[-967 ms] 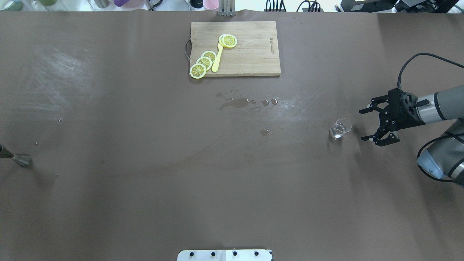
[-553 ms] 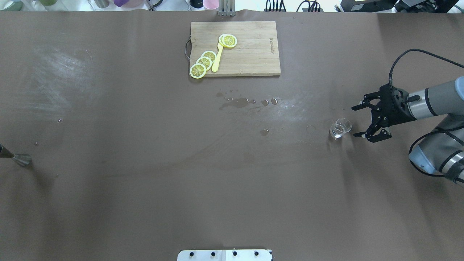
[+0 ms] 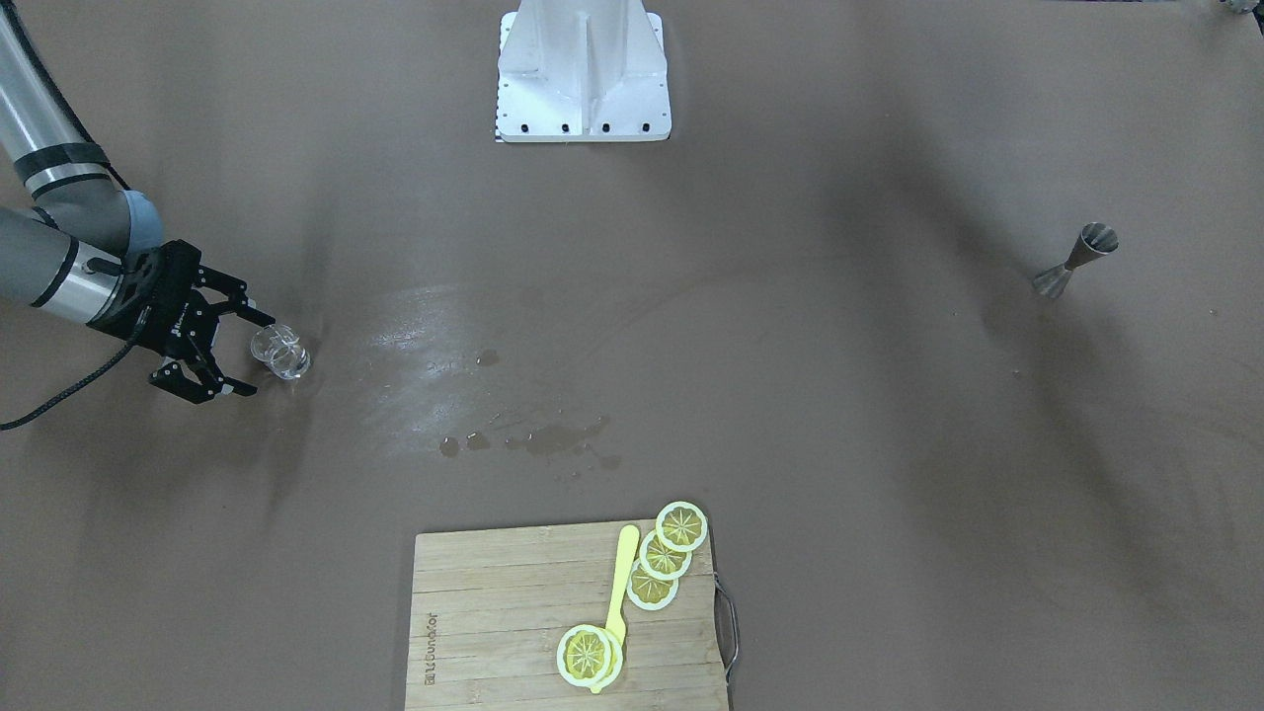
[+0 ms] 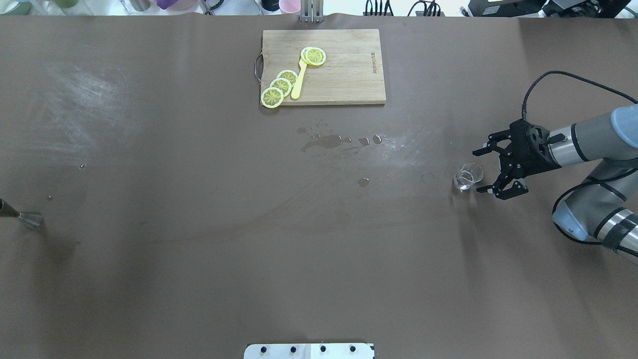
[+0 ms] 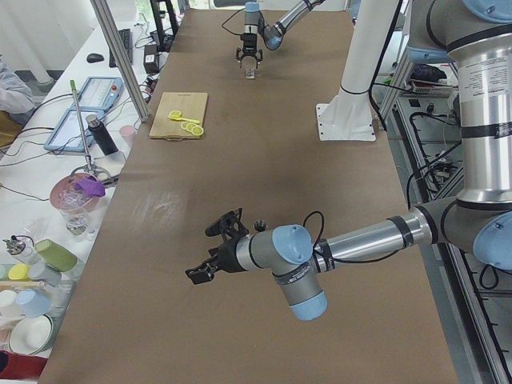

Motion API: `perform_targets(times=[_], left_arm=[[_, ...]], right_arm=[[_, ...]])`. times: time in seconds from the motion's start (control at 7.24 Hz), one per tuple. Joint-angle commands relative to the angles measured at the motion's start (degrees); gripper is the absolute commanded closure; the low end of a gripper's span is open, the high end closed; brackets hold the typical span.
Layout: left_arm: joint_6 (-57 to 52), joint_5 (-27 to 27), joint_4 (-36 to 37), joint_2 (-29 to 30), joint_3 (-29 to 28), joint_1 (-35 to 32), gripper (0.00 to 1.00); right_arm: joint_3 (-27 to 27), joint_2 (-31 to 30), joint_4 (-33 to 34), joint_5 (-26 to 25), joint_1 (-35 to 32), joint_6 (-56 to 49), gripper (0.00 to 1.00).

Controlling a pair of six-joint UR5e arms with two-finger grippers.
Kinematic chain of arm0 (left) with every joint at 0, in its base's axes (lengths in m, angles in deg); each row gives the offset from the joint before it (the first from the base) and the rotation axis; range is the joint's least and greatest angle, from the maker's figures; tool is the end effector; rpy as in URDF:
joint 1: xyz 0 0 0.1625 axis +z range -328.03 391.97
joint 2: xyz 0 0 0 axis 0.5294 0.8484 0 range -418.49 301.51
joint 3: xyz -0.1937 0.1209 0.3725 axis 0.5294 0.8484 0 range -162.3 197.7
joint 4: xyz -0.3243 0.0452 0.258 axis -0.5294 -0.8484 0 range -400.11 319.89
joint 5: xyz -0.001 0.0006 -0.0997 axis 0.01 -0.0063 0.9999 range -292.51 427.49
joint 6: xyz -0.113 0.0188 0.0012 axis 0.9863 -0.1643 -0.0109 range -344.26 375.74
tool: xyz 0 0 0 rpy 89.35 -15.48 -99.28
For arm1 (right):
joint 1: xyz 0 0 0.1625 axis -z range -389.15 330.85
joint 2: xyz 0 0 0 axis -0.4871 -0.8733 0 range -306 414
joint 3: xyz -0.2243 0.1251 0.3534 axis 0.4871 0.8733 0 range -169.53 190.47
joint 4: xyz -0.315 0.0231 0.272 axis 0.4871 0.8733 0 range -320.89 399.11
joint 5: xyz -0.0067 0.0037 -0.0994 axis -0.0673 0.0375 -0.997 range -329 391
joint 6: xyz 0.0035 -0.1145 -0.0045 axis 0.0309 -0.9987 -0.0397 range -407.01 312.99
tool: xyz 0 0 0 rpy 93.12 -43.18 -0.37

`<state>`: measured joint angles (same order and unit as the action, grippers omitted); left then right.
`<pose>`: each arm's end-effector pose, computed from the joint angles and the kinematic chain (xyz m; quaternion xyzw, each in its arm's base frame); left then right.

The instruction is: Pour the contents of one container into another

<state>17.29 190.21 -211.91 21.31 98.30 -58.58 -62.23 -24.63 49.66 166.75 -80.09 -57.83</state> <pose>-0.0754 -0.4258 0.6818 0.4935 0.2455 0.1305 0.8241 -0.3282 -0.4856 0.5587 0.4587 -0.4366 -0.5222 0.5712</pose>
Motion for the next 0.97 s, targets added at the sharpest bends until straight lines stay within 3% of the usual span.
perform_targets(times=[0.0,0.28,0.55,0.69,0.83], left_arm=[[0.03,-0.63,-1.59,-1.04,0.17,1.42,0.02],[0.9,-15.4,-11.13,-2.27,-0.18,12.79,0.02],[24.24,-28.52,-19.75,-3.68,0.52,24.3,0.02],[29.25,-34.85,-20.58,-6.82,3.65,28.98,0.02],[29.73,-37.35,-20.76,-9.2,5.77,31.37,0.02]], right_arm=[[0.01,0.22,0.0,-0.22,0.57,0.0,0.01],[-0.16,0.23,-0.09,-0.31,1.1,0.0,0.02],[-0.16,0.31,-0.09,-0.4,1.54,-0.08,0.1],[-0.16,0.4,-0.09,-0.49,1.71,-0.08,0.15],[0.01,0.92,0.0,-0.58,1.98,-0.08,0.17]])
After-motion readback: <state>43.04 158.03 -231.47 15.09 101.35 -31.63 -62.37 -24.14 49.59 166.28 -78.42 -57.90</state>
